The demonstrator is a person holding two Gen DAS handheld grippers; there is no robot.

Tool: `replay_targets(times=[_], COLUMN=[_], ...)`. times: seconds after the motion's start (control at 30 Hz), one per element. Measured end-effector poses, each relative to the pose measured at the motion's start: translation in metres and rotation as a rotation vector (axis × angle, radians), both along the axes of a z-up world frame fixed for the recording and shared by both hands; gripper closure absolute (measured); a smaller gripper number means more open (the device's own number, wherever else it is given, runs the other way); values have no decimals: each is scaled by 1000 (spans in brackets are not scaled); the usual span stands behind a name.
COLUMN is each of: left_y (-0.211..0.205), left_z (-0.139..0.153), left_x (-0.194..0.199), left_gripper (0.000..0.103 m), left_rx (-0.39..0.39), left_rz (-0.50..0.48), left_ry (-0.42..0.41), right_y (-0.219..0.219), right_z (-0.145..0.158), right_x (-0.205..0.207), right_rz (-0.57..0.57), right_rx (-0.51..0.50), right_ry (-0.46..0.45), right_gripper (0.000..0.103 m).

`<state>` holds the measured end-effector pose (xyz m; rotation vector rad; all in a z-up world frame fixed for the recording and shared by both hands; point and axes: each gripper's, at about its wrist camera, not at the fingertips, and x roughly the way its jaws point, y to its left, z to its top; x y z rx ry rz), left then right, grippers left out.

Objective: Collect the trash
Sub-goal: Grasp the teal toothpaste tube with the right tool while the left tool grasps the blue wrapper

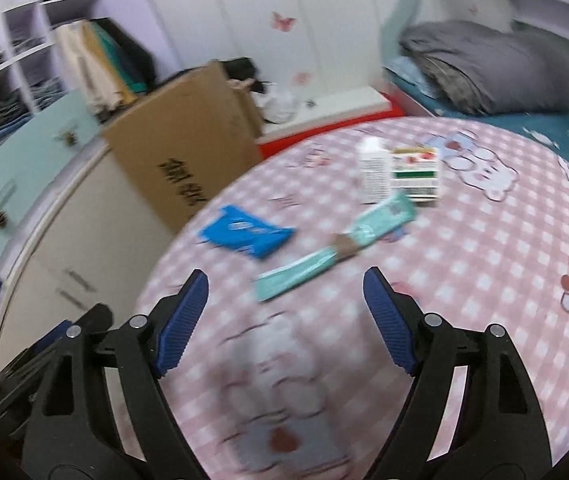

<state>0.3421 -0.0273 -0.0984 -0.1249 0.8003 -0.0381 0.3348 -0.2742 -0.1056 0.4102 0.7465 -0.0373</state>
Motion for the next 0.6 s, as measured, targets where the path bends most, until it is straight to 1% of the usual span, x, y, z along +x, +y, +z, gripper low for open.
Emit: replay_targets(times=[0.13, 0.23, 0.27, 0.33, 0.37, 0.4, 0.43, 0.47, 0.53, 0.6], left_y=[-24, -30, -32, -36, -40, -43, -47, -52, -61, -73], left_z=[-6, -12, -13, -15, -16, -16, -17, -18, -19, -22], left_x=[17, 30, 33, 41, 45, 48, 51, 53, 59, 65], left_gripper=[21, 21, 21, 21, 21, 21, 21, 21, 21, 21], left_rx=[16, 7, 2, -4, -2, -1, -3, -7, -13, -19], left_rz=[-22, -4, 0, 2, 1, -1, -5, -11, -24, -37], left_ry=[12, 22, 25, 33, 35, 35, 36, 40, 45, 53], right_y=[-18, -19, -18, -15, -14, -13, -13, -18, -27, -39], right_z=[-17, -29, -31, -31, -30, -29, -29, -29, -29, -30], right_x=[21, 40, 42, 46, 48, 48, 47, 46, 44, 40], right_rz=[-29, -18, -13, 8, 20, 32, 40, 59, 81, 89], right_rx=[30, 23, 18, -39, -61, -111, -130, -131, -98, -71], right_ry=[48, 93, 100, 106, 107, 116, 119, 118, 118, 109], right_gripper=[24, 24, 24, 26, 30, 42, 56, 62, 72, 76])
